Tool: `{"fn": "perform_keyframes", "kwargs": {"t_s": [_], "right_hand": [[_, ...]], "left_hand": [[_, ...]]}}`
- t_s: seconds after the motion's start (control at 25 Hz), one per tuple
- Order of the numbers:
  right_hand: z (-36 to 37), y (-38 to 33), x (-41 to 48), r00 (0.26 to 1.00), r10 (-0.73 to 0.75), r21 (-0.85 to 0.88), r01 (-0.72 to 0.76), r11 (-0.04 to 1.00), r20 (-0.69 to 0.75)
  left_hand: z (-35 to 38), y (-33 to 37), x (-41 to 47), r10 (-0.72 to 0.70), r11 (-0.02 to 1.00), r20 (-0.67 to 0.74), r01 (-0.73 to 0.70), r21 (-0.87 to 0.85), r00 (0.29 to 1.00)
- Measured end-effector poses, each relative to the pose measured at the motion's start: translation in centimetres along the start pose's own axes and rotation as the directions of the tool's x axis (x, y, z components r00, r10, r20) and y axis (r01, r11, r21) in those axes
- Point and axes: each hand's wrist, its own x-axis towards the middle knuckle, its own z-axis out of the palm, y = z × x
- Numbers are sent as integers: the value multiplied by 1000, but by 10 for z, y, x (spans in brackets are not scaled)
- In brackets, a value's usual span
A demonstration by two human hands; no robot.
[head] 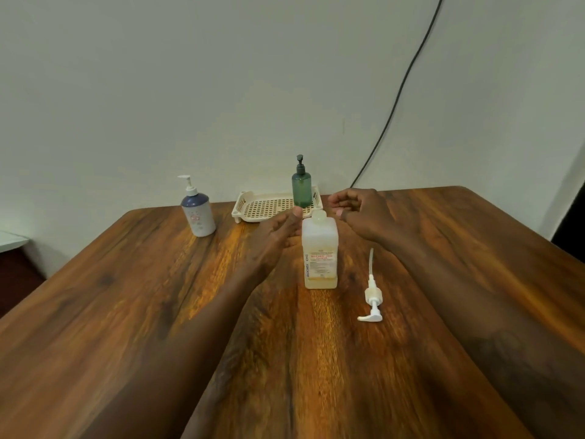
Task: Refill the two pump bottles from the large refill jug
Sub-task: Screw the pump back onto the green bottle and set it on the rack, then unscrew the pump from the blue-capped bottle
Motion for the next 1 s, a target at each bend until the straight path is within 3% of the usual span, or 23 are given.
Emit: {"fn": "perform_keyframes", "kwargs": {"t_s": [0.08,0.28,0.36,0.48,0.6,0.8,1.0], "right_hand": [[-4,-5,-12,999,10,52,-8,999,-35],[-6,-20,-28,994,-1,137,17,990,-113],[-3,-26,-29,994,-11,149,28,988,-112],[5,-28,-24,997,-9,154,21,988,-76],[11,-24,-17,997,15,182,-1,983,-76],[21,-10,-11,997,53,209,-42,977,-50],[27,-6,-6,999,0,219,8,976,-38]], "left_hand": [[0,-5,-12,16,999,-3,-16,40,1000],[-54,-2,-17,21,956,-314,72,283,949],[-87,-8,-5,26,941,-464,135,311,885],[-132,-27,21,43,915,-676,243,323,736],[-160,-50,50,47,881,-714,307,359,698],[-177,-86,96,-44,903,-669,316,290,742],[-183,-96,118,-12,896,-697,317,310,717]]}}
